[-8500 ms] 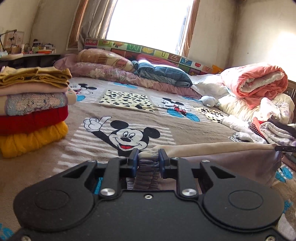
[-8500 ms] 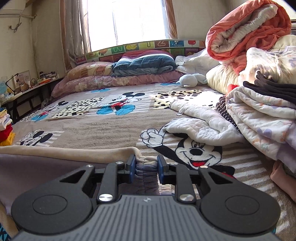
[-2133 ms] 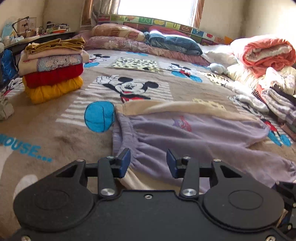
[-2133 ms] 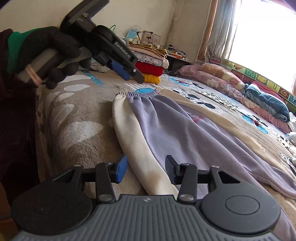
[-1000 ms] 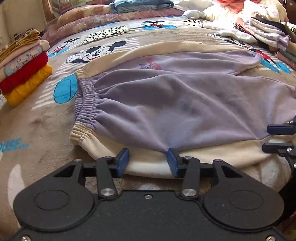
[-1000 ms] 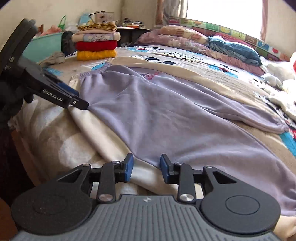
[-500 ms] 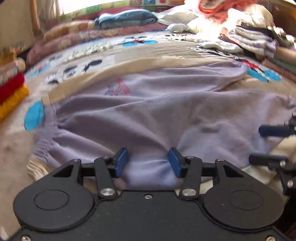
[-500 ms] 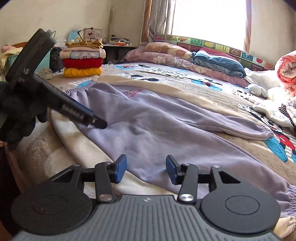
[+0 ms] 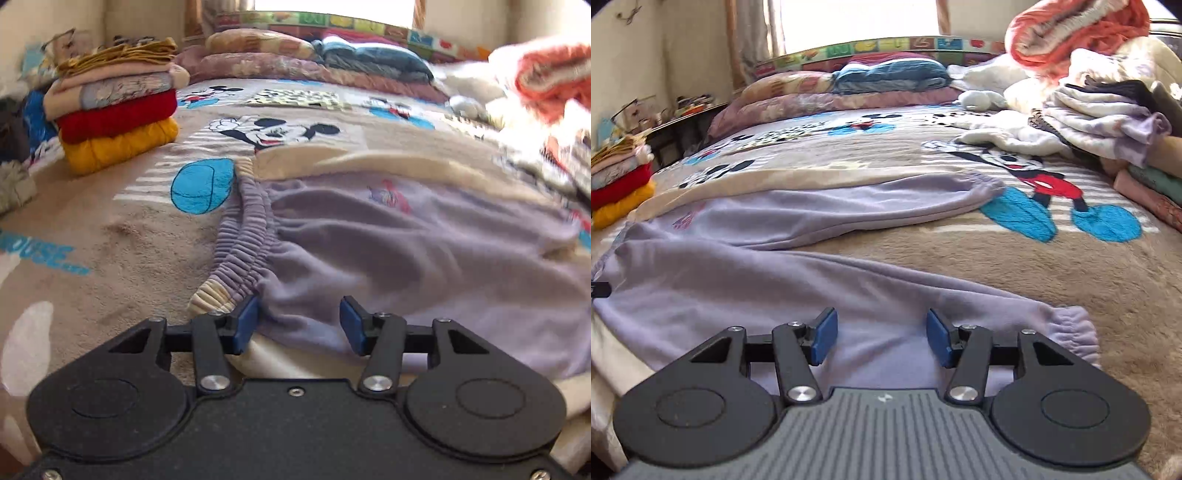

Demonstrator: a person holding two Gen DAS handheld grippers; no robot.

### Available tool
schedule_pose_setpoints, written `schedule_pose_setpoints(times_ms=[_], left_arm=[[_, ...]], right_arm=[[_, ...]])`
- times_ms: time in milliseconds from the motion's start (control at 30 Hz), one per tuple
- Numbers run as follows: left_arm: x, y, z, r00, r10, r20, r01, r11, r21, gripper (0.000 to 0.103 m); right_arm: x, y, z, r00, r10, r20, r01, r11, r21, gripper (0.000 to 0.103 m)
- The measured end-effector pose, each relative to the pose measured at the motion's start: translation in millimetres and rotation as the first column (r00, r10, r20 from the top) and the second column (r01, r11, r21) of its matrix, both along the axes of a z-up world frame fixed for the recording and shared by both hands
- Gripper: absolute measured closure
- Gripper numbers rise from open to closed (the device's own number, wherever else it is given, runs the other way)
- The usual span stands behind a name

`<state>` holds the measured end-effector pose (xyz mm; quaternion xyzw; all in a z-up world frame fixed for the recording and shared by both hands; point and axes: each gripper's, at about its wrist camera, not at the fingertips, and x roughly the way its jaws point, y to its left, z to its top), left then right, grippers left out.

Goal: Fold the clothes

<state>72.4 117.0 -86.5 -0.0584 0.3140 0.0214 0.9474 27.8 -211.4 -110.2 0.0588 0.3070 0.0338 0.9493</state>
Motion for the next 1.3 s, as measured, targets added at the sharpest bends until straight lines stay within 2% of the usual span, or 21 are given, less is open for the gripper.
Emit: schedule_pose_setpoints(times_ms=[100,200,333,400,533,600,667,700,800,867,1000,1067,1133,1200,1300], left_arm=[[-4,-8,12,0.995,0.002,0.096,-0.003,1.0,0.008,0.052],[0,-27,12,0.987,-0.077,0.137,0.078,0.997,0.0,0.052],[10,-65,7,0.969,-0.21,0.131,0.202,0.977,0.069,0.052],[13,-84,6,0.953,-0.272,0.13,0.258,0.959,0.113,0.051],[19,-112,4,0.923,-0.361,0.131,0.346,0.93,0.127,0.051],[24,-121,1,0.916,-0.387,0.105,0.373,0.919,0.13,0.051],[35,-132,-11,0.906,-0.421,-0.03,0.421,0.895,0.149,0.051],[40,-136,-17,0.898,-0.434,-0.08,0.441,0.883,0.159,0.052],[38,-137,-18,0.897,-0.436,-0.08,0.443,0.883,0.154,0.051],[34,-136,-12,0.891,-0.453,-0.046,0.454,0.877,0.159,0.051],[30,-136,0,0.894,-0.441,0.084,0.426,0.893,0.147,0.051],[37,-142,-4,0.887,-0.459,0.044,0.45,0.883,0.134,0.051],[45,-155,-21,0.878,-0.473,-0.072,0.478,0.862,0.167,0.051],[42,-160,-24,0.882,-0.469,-0.052,0.47,0.861,0.196,0.049],[34,-159,-16,0.873,-0.488,0.006,0.48,0.86,0.172,0.05]], right_arm=[[-4,-8,2,0.999,-0.013,0.051,0.011,0.999,0.041,0.046],[-2,-3,1,0.998,0.017,0.068,-0.018,1.0,0.01,0.046],[-3,11,4,0.991,0.104,0.083,-0.104,0.995,-0.008,0.046],[-7,29,8,0.981,0.165,0.104,-0.159,0.985,-0.068,0.046],[-9,64,7,0.951,0.289,0.112,-0.27,0.95,-0.156,0.046],[-9,76,5,0.938,0.329,0.108,-0.306,0.934,-0.185,0.046],[-8,83,1,0.933,0.349,0.089,-0.323,0.92,-0.223,0.046],[-6,82,0,0.935,0.346,0.074,-0.321,0.918,-0.232,0.045],[-2,70,1,0.953,0.298,0.055,-0.282,0.939,-0.199,0.043],[1,59,4,0.965,0.257,0.049,-0.246,0.955,-0.162,0.043],[5,39,12,0.979,0.188,0.083,-0.176,0.976,-0.13,0.043],[8,31,10,0.983,0.162,0.086,-0.152,0.981,-0.119,0.043],[14,26,4,0.99,0.135,0.048,-0.129,0.984,-0.125,0.043],[20,18,-4,0.994,0.109,0.012,-0.107,0.987,-0.117,0.044],[7,10,7,0.992,0.114,0.048,-0.105,0.982,-0.156,0.043]])
